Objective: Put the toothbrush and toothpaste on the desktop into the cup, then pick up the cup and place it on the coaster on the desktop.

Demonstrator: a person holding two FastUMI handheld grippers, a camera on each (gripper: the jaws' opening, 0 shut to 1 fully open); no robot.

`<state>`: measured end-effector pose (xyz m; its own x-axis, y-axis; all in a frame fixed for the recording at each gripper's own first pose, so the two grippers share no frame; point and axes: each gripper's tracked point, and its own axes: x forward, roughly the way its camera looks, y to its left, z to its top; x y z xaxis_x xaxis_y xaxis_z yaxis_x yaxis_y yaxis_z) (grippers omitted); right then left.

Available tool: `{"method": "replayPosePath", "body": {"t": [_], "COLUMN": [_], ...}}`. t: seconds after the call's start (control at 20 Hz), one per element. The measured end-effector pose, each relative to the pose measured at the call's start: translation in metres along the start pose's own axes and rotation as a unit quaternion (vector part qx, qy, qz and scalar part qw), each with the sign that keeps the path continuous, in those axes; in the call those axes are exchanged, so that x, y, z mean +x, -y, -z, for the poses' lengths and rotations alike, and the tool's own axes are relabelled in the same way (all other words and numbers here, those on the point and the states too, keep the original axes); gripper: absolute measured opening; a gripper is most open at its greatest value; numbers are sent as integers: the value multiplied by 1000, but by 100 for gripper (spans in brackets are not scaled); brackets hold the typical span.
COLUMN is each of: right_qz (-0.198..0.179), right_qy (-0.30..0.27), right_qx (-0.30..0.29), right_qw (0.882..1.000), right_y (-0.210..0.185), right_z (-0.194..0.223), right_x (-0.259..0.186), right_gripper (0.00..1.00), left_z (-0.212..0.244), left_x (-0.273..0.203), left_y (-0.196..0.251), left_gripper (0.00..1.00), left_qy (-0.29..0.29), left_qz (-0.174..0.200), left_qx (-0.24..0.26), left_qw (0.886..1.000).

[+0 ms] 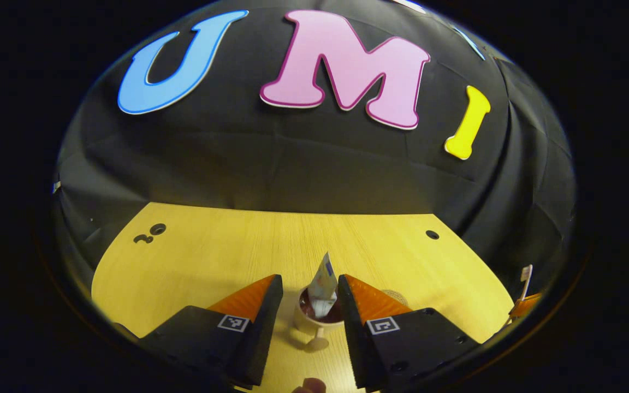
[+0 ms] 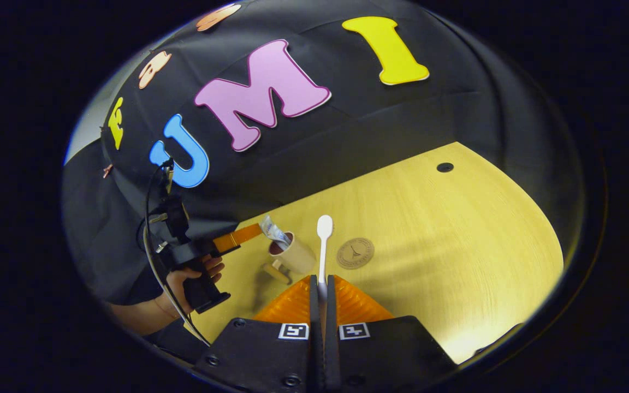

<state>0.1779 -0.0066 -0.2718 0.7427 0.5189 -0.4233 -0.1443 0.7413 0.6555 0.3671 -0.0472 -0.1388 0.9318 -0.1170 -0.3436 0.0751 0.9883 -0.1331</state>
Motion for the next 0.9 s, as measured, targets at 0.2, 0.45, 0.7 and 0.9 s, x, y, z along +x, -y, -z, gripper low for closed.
{"method": "replayPosePath", "body": {"t": [0.2,0.45,0.7,0.9], "right_qz": [-53,-104,-113,-103], "right_qy": [13,43,72,100], "right_qx": [-9,-21,-19,-15], "right_qw": [998,993,991,989], "right_y": [-46,-95,-115,-116], "right_z": [-16,-51,-74,-91], "right_x": [23,70,125,168], "right_gripper": [5,6,5,5], "left_z": [22,90,136,149], "left_x": [-65,-143,-210,-242], "left_y": [7,-3,-22,-35], "left_gripper": [63,64,63,64], "left_qy": [-21,-86,-125,-135], "left_qz": [21,-11,-61,-85], "left_qx": [-25,-39,-36,-60], "left_qw": [999,995,990,985]}}
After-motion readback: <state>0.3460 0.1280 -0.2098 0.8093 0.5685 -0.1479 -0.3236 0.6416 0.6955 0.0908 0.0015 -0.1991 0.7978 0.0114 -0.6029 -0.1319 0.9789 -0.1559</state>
